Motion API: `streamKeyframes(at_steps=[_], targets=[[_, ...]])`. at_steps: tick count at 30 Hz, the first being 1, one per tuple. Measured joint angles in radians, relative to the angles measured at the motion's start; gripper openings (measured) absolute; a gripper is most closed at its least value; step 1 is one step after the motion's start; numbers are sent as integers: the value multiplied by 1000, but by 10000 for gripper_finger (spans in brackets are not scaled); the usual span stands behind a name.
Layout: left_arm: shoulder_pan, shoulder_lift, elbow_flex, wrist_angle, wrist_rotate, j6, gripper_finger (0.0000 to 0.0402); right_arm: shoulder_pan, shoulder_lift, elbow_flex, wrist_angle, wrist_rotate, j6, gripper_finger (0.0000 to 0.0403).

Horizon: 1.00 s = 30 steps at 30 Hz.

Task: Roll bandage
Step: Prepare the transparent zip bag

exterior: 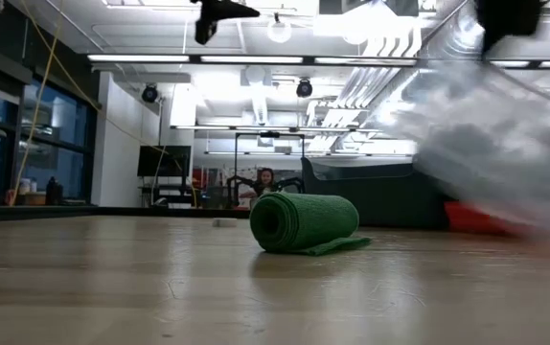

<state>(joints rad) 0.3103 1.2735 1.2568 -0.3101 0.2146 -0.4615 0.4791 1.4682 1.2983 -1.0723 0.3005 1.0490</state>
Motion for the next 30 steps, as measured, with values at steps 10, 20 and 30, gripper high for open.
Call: streamKeyframes(at_steps=[10, 20, 30], targets=[[-30, 28, -1, 24, 282, -115, 143, -130, 82, 281, 224, 109, -790, 0], [-23, 117, 0, 15, 361, -303, 142, -158, 320, 452, 88, 150, -1206, 0], [-37, 237, 0, -111, 393, -312, 165, -135, 467, 623, -102, 328, -1305, 0]])
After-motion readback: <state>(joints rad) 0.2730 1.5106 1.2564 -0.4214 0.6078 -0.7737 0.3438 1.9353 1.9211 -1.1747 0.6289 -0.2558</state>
